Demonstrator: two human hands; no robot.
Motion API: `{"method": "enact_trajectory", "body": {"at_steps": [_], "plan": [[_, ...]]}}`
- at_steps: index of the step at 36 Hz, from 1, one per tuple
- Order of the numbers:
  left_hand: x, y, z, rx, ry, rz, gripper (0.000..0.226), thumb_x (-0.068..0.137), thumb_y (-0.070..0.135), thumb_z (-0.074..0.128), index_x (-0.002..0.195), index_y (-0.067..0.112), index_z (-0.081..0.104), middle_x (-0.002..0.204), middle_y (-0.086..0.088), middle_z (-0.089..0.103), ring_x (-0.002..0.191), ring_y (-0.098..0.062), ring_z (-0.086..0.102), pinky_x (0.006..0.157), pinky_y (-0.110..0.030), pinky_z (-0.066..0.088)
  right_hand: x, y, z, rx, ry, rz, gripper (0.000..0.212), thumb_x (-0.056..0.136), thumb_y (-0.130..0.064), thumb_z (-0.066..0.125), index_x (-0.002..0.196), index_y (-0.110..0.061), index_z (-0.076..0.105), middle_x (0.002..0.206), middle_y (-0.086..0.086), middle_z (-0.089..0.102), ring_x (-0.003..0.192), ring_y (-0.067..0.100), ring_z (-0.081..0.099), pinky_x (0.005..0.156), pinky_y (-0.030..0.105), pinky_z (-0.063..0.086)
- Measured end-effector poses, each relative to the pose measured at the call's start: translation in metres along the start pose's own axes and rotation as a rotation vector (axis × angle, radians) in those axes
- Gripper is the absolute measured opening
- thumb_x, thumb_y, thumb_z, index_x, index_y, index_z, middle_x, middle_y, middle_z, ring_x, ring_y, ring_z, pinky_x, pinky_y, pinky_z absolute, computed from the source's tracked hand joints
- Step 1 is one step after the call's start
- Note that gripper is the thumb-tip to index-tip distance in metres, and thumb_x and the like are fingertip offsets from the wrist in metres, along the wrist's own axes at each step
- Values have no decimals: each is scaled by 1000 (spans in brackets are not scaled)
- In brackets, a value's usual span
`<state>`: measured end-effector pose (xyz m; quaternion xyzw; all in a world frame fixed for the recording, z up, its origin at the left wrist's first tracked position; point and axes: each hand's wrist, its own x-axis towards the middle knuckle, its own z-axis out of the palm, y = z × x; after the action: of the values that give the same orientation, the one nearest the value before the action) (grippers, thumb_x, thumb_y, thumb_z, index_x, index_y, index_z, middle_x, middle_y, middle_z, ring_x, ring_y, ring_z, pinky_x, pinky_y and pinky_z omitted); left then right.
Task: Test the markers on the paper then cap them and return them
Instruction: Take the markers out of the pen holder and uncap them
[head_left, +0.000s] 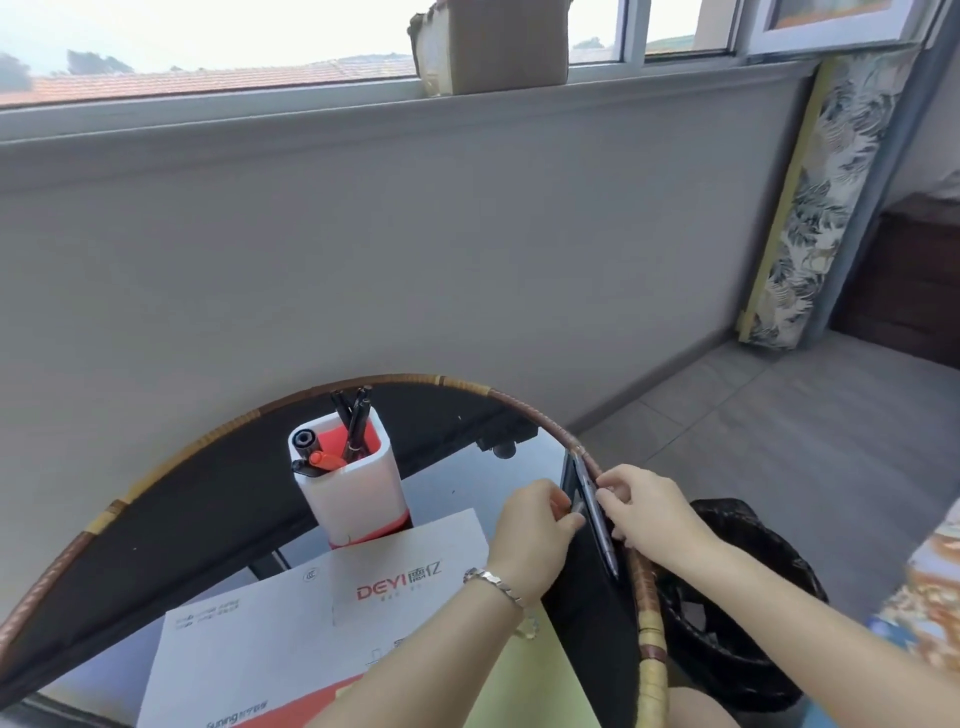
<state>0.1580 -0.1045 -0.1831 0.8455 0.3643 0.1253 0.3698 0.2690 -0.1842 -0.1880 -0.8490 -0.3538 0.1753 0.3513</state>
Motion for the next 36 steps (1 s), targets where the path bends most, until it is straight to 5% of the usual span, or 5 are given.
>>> {"method": "enact_trajectory", "body": {"at_steps": [15,19,24,31,36], "plan": [[-80,-71,-130,158,203,66,15,92,23,48,98,27,61,88,17,58,84,2,54,74,-21,47,-23,-102,23,-129,-92,-483,25,91,-23,51,116,-22,56,79,-8,54,68,2,48,61,10,39],[-96,-97,-155,128,277,-1,18,91,19,50,101,26,63,91,17,61,87,4,54,70,-11,42,-18,-156,45,-108,-43,-613,33,89,-27,54,121,-18,52,79,-8,49,73,10,48,68,27,45],[-113,-112,-170,103,322,-40,15,92,21,48,99,28,60,91,17,61,87,6,53,68,-8,40,5,-196,59,-167,-44,-446,42,92,-37,48,126,-13,44,102,7,60,77,20,53,54,29,42],[-126,-114,-176,112,324,-61,18,93,23,45,103,27,59,89,22,57,88,5,53,77,-21,47,16,-195,73,-314,-46,-447,13,90,-27,49,81,-19,53,83,2,62,62,23,55,54,26,42],[-129,-106,-176,88,341,-75,19,93,22,44,105,26,59,90,19,58,86,2,53,78,-26,50,21,-195,74,-218,-35,-385,27,85,-41,55,99,-19,53,90,-1,62,80,20,60,65,31,47]]}}
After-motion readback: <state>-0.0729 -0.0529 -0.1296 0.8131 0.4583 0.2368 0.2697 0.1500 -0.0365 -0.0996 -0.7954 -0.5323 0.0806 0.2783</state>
